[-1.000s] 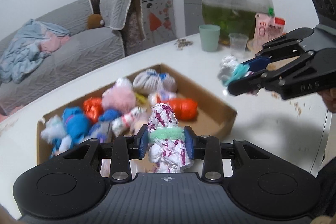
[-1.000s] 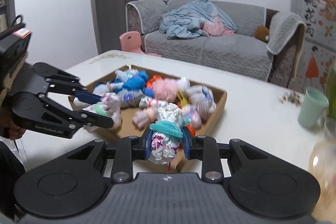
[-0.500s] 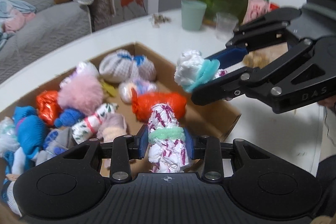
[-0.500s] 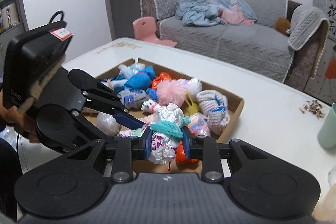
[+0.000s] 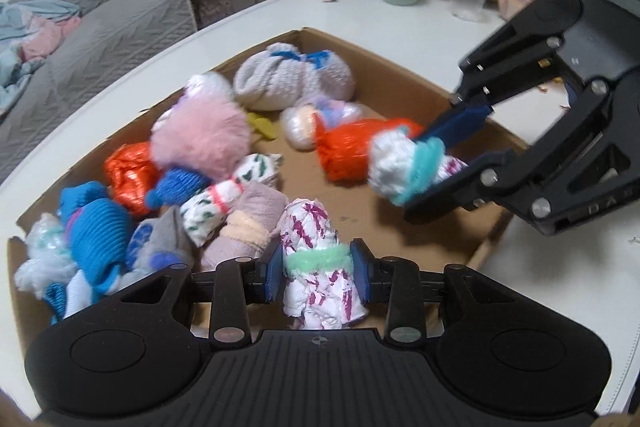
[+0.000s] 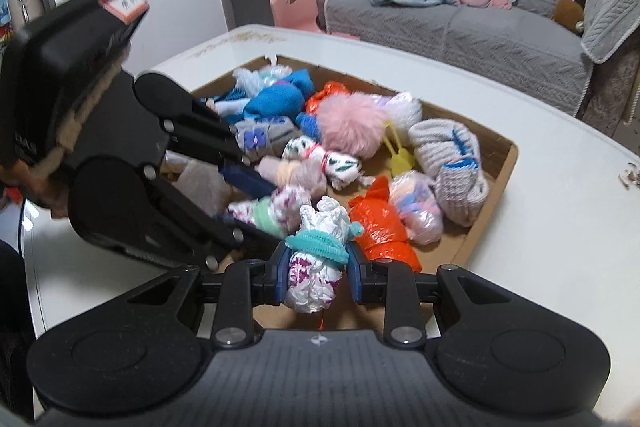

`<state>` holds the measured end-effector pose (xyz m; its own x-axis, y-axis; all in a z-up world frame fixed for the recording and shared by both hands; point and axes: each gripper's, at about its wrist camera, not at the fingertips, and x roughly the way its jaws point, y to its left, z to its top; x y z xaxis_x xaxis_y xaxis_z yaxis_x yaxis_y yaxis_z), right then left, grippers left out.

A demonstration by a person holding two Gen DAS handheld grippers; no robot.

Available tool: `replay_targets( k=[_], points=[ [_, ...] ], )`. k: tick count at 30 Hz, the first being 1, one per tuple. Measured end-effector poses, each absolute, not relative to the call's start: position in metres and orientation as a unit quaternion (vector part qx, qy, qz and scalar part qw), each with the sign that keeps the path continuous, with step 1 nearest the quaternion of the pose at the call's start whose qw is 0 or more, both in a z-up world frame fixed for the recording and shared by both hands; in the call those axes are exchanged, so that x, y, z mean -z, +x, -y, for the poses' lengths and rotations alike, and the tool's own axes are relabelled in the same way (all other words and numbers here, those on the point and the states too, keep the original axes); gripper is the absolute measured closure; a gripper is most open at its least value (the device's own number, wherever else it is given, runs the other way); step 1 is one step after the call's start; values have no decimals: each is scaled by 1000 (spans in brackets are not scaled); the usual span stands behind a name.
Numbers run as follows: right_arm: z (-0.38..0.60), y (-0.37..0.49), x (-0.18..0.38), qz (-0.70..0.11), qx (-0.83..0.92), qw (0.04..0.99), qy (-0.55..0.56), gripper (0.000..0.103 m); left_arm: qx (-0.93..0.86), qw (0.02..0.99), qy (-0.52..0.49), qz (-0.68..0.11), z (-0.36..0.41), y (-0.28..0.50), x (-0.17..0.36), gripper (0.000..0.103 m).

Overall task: Organize objects
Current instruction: 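Carry both sock rolls into the box and lower them, then open both grippers to release the sock rolls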

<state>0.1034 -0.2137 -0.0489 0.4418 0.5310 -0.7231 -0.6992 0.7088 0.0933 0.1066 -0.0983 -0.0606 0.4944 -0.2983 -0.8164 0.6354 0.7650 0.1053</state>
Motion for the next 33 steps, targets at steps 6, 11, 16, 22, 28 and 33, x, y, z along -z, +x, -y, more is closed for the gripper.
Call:
replay_targets(
  k=[6,11,16,22,28,33],
  points=[
    [205,107,55,-390,-355,836,-151,77,286,838,197,-420,102,106,58,61],
    [195,107,56,-389,-352,825,-212,77,297,830,215,-420,112,109,58,60],
    [192,114,58,-391,-365,812,-233,77,308,822,223,-423,118,111,59,58],
    [190,115,62,-399,-370,804,-238,75,305,822,218,-430,117,111,61,39],
    [188,115,61,-404,-367,801,-248,72,299,820,213,-439,117,112,62,30],
    [189,116,60,-416,-360,796,-252,67,291,819,202,-451,115,114,60,23]
  ],
)
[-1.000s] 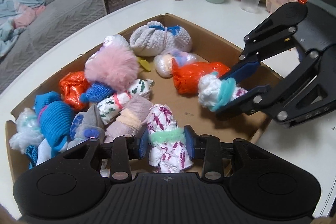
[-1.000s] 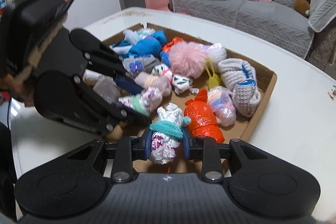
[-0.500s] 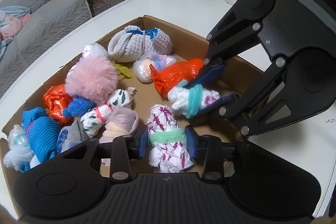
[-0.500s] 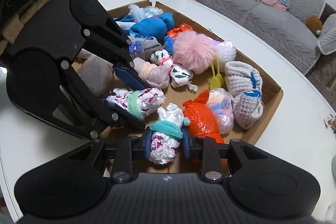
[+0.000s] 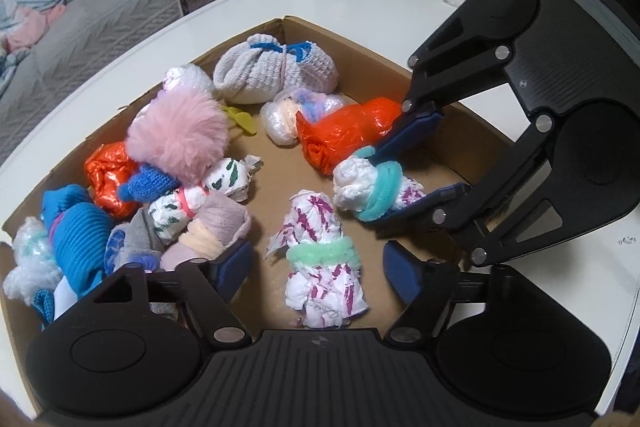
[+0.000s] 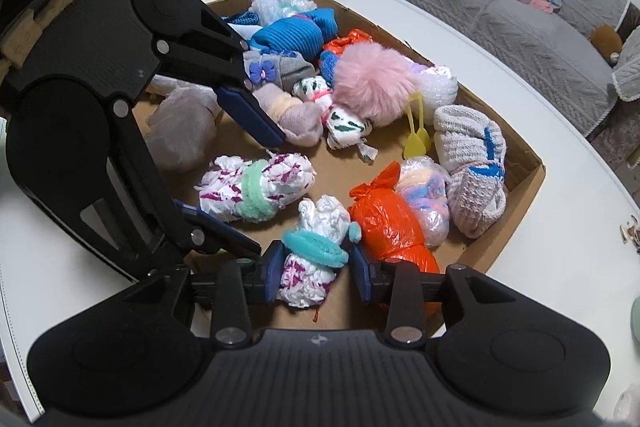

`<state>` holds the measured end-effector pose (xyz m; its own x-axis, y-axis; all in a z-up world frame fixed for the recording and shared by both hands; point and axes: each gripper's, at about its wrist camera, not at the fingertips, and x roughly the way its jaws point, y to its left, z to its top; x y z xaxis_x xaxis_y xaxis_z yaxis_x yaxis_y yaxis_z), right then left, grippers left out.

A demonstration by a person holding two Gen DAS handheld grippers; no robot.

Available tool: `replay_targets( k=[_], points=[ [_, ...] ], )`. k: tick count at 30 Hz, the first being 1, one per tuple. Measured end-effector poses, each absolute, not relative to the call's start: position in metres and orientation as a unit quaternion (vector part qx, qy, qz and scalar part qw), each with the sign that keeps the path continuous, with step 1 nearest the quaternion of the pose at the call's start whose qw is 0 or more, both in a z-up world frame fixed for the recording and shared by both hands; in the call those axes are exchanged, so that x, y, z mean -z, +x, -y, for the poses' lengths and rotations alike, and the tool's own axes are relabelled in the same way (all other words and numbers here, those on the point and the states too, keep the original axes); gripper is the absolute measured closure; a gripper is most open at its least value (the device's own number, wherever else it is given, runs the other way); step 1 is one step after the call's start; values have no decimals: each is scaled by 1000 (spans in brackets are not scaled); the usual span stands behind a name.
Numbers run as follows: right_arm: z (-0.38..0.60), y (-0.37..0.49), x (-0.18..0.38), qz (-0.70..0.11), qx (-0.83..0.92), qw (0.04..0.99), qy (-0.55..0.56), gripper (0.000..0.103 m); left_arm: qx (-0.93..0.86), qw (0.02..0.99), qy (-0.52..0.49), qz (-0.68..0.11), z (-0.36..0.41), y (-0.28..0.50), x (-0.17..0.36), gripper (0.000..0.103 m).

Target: Organize objects

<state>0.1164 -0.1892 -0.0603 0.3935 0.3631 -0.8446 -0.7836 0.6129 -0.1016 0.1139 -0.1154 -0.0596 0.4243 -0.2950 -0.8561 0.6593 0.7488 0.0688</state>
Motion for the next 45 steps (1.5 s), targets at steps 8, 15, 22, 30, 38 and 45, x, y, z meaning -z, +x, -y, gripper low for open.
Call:
replay_targets(
  k=[8,15,22,30,38,45],
  points=[
    [196,112,54,-421,-339,802,-254,49,273,830,185,-450,112,105,53,10],
    [208,82,25,-387,-315,831,-246,15,251,861,133,-423,96,74,16,0],
    [221,43,-2,-352,-244,886,-174,1,163,901,59,-397,68,36,-5,0],
    [208,37,15,-371,-159,910,-90,1,37,932,57,-356,50,20,-2,0],
    [222,54,20,-383,-138,911,69,1,50,936,27,-348,39,31,2,0],
    [212,58,36,-370,-128,917,76,1,46,934,25,-354,39,33,13,0]
  ],
)
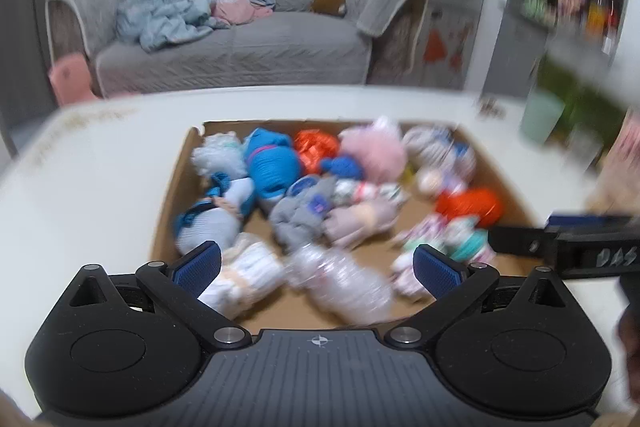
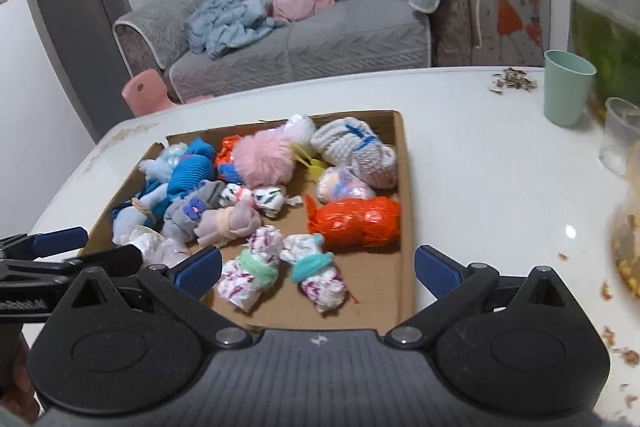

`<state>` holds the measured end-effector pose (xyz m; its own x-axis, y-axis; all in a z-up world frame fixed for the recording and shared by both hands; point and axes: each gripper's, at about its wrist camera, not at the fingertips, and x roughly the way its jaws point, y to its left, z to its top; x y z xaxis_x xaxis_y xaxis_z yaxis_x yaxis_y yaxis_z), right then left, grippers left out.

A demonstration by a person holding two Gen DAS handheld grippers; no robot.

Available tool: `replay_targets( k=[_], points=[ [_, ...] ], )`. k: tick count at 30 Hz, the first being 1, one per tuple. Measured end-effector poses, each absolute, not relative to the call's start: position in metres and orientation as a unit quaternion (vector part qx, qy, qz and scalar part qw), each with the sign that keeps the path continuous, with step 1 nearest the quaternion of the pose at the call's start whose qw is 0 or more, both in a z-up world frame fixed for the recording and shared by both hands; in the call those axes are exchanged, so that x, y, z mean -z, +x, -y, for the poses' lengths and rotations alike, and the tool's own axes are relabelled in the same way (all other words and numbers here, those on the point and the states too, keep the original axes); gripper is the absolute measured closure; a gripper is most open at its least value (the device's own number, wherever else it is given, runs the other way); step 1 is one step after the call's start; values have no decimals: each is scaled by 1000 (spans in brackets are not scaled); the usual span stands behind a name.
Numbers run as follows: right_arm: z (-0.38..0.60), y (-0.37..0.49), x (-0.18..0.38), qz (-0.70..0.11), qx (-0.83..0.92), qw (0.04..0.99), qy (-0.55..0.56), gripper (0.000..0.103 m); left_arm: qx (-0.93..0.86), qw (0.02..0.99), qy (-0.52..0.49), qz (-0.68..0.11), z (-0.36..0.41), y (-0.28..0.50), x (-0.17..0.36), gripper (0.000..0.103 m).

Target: Organize objects

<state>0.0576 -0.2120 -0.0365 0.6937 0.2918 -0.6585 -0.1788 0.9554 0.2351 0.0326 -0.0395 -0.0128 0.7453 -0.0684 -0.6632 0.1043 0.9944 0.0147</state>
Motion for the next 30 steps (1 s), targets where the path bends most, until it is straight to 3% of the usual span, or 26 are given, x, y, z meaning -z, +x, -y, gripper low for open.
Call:
replay_targets(
  k=[6,30],
  points=[
    [198,47,39,-348,-120,930,16,1,11,928,142,-345,68,27,22,0],
    [205,46,36,-317,-128,939,37,1,46,933,72,-351,48,26,15,0]
  ],
)
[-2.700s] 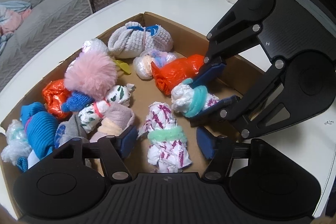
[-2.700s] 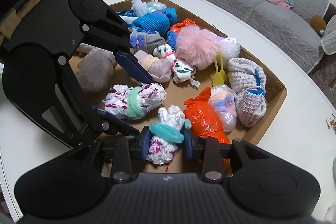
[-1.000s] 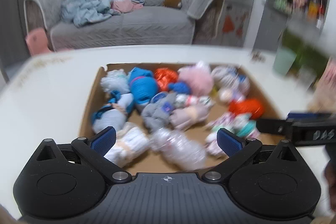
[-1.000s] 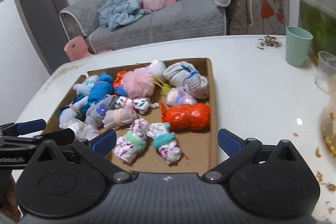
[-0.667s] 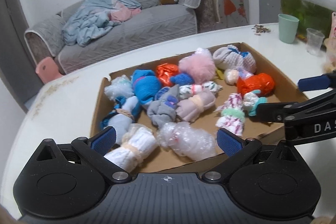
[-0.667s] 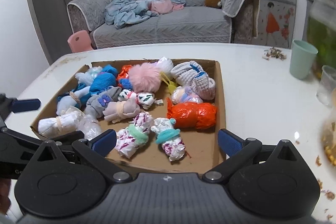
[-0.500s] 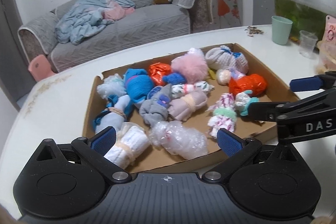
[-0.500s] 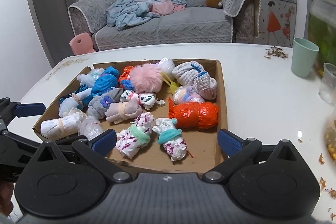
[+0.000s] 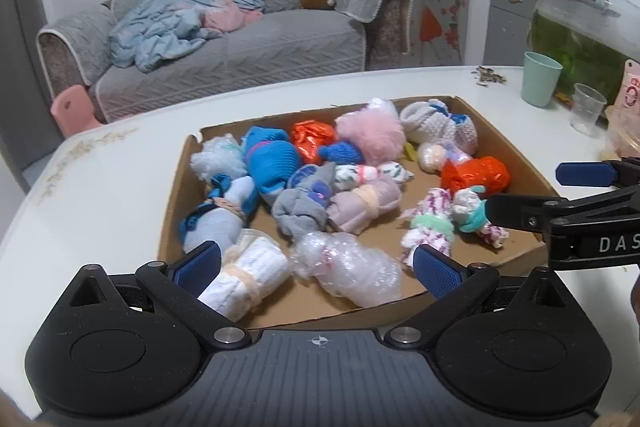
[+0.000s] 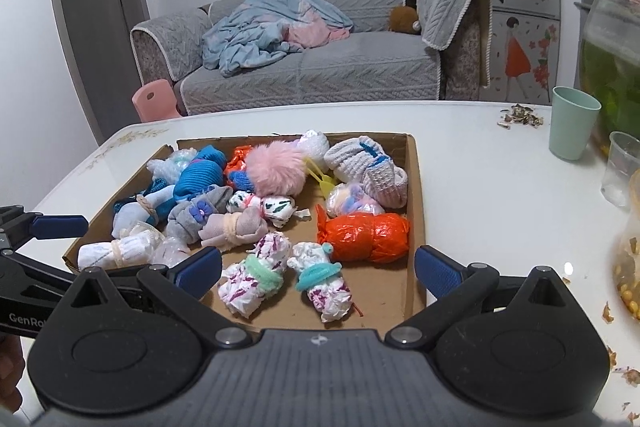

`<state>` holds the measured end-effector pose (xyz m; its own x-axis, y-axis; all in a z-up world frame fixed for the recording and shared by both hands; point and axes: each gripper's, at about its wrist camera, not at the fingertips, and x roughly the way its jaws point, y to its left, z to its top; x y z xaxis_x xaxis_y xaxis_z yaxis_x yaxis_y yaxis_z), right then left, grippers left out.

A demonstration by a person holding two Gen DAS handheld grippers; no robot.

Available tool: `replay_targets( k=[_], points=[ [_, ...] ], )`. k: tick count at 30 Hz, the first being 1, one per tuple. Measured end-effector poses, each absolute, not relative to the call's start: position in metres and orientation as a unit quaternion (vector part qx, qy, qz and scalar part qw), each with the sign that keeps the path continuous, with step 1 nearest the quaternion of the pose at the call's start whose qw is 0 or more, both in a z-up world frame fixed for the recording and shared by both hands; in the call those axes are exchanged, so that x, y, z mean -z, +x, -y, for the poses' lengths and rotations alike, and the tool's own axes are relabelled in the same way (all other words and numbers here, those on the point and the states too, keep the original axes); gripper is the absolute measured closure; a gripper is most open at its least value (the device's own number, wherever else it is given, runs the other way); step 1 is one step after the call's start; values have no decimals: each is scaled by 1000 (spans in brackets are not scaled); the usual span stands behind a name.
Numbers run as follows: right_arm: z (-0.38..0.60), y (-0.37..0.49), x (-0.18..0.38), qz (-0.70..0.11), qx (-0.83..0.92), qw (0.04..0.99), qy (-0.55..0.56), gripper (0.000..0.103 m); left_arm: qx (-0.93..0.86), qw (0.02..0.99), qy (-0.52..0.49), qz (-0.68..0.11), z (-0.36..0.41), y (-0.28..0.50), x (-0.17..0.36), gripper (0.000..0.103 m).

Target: Organize objects

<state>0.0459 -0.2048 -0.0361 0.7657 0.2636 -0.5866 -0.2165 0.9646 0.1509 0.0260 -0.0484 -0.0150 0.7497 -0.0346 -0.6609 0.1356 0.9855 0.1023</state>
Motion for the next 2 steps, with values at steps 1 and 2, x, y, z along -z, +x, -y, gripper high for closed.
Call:
replay_targets(
  k=[1,2],
  points=[
    [205,46,36,-318,-128,939,38,1,44,933,72,-350,48,26,15,0],
    [205,46,37,-318,-129,938,39,1,44,933,70,-351,47,26,15,0]
  ],
)
